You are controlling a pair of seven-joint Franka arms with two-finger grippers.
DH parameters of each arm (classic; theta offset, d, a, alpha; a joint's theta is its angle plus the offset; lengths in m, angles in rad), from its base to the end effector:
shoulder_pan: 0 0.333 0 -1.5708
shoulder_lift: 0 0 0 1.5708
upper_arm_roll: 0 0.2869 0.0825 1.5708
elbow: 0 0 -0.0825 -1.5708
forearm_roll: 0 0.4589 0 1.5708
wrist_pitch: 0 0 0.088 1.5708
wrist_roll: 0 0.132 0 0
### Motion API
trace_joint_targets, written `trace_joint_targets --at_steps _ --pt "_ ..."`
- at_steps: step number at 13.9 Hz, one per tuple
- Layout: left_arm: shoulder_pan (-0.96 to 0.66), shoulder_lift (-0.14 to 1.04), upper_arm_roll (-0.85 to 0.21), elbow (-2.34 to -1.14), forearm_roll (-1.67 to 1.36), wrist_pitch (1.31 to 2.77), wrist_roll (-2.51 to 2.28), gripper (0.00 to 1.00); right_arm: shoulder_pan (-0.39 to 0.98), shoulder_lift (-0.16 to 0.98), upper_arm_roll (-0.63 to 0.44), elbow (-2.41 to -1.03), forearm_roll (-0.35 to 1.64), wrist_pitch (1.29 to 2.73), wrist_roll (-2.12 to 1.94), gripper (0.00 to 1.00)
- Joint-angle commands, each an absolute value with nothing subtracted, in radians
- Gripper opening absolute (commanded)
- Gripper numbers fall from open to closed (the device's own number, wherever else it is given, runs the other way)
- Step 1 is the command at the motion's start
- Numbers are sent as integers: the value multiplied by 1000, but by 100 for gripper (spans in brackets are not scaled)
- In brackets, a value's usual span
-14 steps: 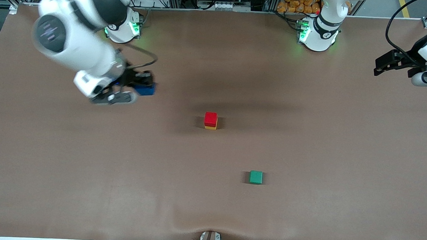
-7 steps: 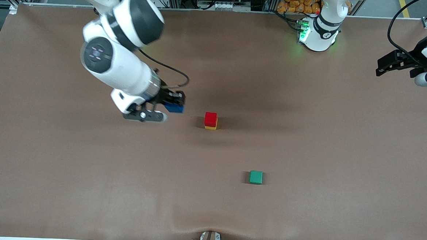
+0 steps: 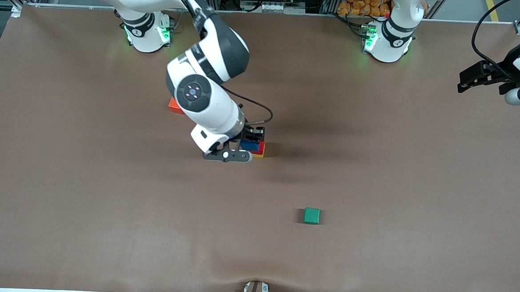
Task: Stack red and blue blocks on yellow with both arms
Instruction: 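Carry the blue cube with the right gripper above the red cube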
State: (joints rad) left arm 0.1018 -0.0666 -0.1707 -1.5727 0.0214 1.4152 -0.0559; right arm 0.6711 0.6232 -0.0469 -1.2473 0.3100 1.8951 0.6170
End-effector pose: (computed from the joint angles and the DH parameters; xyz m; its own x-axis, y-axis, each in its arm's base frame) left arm 0.5904 -0.0404 0.5968 0.9959 -0.0080 -0.0897 -0.0115 -0.9992 -0.0377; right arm 0.6192 0.4912 0.3354 0.9878 -0.0621 -0.1427 -0.0934 -0.9701 -0.2241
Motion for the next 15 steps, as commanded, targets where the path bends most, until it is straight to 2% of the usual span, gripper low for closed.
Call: trace_joint_targets --at_steps 1,3,6,15 --pt "107 -89 -176 -1585 35 1422 -40 100 684 653 -61 -1201 316 1879 649 0" --pt "107 -89 -176 -1585 37 1422 -38 100 683 689 -63 -1201 314 1881 649 0" --pt "107 -89 -176 -1585 37 1422 -38 100 722 689 -61 -1213 247 1861 652 0" --pt "107 -90 -176 -1586 37 1420 -38 100 749 739 -63 -1207 230 1882 687 0"
